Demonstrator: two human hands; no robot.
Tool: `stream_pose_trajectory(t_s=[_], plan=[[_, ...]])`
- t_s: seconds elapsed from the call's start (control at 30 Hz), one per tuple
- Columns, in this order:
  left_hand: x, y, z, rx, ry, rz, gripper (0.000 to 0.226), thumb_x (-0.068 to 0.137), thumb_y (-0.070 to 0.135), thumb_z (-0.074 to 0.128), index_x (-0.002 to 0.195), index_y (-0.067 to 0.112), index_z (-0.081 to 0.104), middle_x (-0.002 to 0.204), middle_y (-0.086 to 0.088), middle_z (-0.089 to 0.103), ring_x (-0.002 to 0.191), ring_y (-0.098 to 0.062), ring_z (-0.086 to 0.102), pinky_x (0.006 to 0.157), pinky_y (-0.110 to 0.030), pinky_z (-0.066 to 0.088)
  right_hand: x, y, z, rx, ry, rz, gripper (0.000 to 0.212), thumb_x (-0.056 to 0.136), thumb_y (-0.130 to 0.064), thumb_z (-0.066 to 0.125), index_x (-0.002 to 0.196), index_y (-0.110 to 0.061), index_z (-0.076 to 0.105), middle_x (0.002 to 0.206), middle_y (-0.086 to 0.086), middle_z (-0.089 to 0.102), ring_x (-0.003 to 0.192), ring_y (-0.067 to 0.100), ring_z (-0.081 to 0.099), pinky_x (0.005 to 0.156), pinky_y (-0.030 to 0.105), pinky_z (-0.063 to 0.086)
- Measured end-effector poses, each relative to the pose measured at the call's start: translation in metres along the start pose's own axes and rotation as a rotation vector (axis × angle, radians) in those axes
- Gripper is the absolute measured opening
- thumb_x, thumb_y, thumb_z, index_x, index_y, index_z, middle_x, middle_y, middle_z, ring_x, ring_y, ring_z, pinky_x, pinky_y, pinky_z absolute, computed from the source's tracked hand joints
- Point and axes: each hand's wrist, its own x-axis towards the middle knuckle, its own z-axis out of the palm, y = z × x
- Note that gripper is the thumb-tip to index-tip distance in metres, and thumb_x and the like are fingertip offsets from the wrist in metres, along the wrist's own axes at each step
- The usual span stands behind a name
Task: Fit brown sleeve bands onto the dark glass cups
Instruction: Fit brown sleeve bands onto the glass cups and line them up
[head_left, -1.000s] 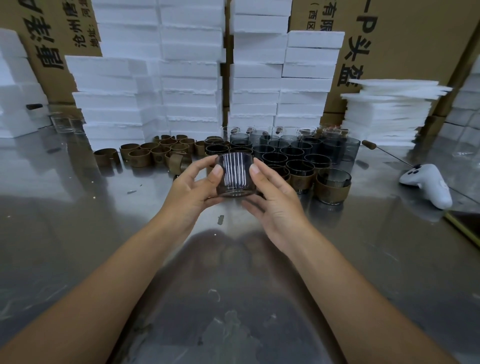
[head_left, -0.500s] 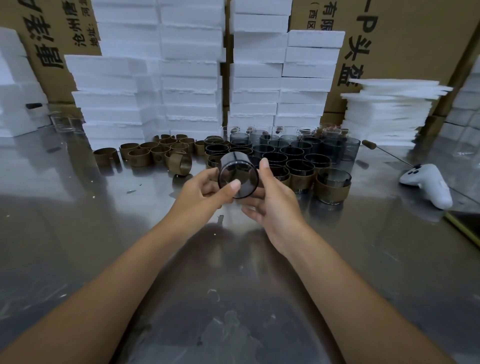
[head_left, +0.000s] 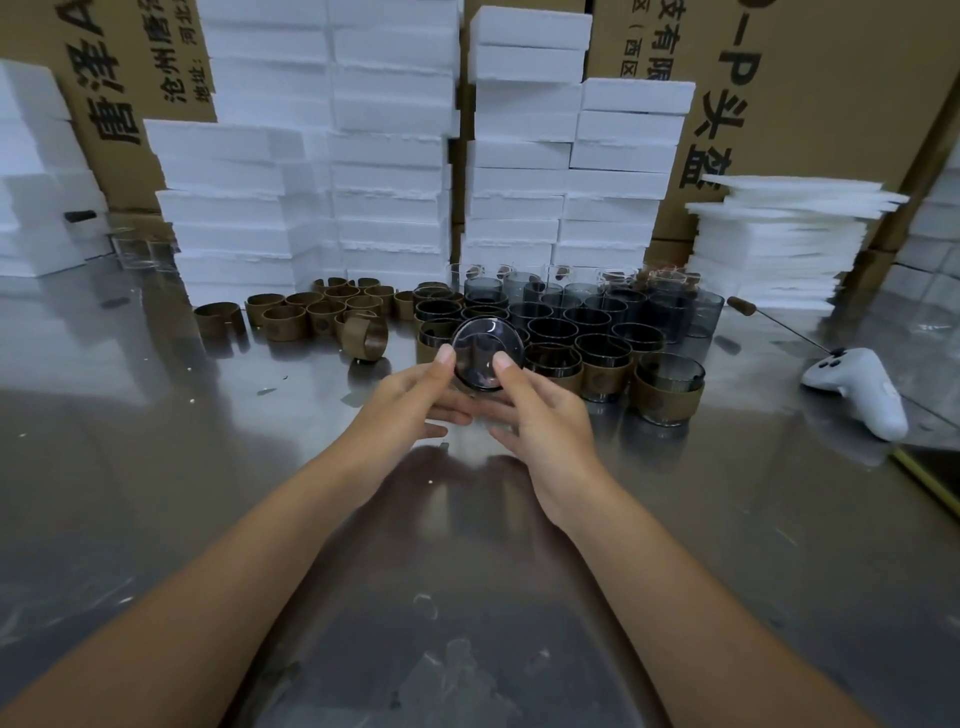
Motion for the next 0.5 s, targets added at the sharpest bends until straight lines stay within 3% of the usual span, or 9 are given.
stream_pose_trajectory(t_s=[0.1,0.17,0.3,0.5], plan=[[0.015,-0.006,-0.009,0.214,0.162,0.014,0.026,0.092,0.046,0.052,0.088,0.027,0.069,0.086,0.008,0.071,0.086,-0.011,0.063,0.072,-0.021,0.043,0.001,0.0,0.001,0.091,0.019,0.059,0.038,0.088,-0.037,0.065,0.117,-0.013,0.066,0.107,0.005,0.072,0.094,0.014,0.07,0.09,0.031,0.051],[0.027,-0.013,-0.022,0.43,0.35,-0.006,0.02,0.093,0.031,0.059,0.103,0.017,0.068,0.099,0.003,0.067,0.095,-0.017,0.059,0.078,-0.022,0.04,0.001,0.002,0.003,0.128,0.033,0.085,0.038,0.088,-0.035,0.066,0.118,-0.012,0.064,0.107,0.007,0.072,0.091,0.016,0.071,0.086,0.029,0.052],[0.046,-0.027,-0.048,0.641,0.555,-0.094,0.047,0.087,0.027,0.068,0.125,0.002,0.056,0.127,-0.017,0.055,0.113,-0.03,0.054,0.092,-0.034,0.04,0.002,0.005,0.007,0.125,0.036,0.1,0.038,0.087,-0.034,0.067,0.116,-0.011,0.064,0.109,0.01,0.071,0.087,0.017,0.072,0.081,0.026,0.053],[0.076,-0.033,-0.063,0.703,0.596,-0.227,0.073,0.083,0.045,0.068,0.133,0.002,0.04,0.136,-0.018,0.037,0.117,-0.035,0.047,0.093,-0.04,0.039,0.008,0.008,0.007,0.156,0.035,0.108,0.027,0.087,-0.032,0.067,0.107,-0.013,0.066,0.087,0.001,0.071,0.075,0.015,0.07,0.077,0.025,0.054]])
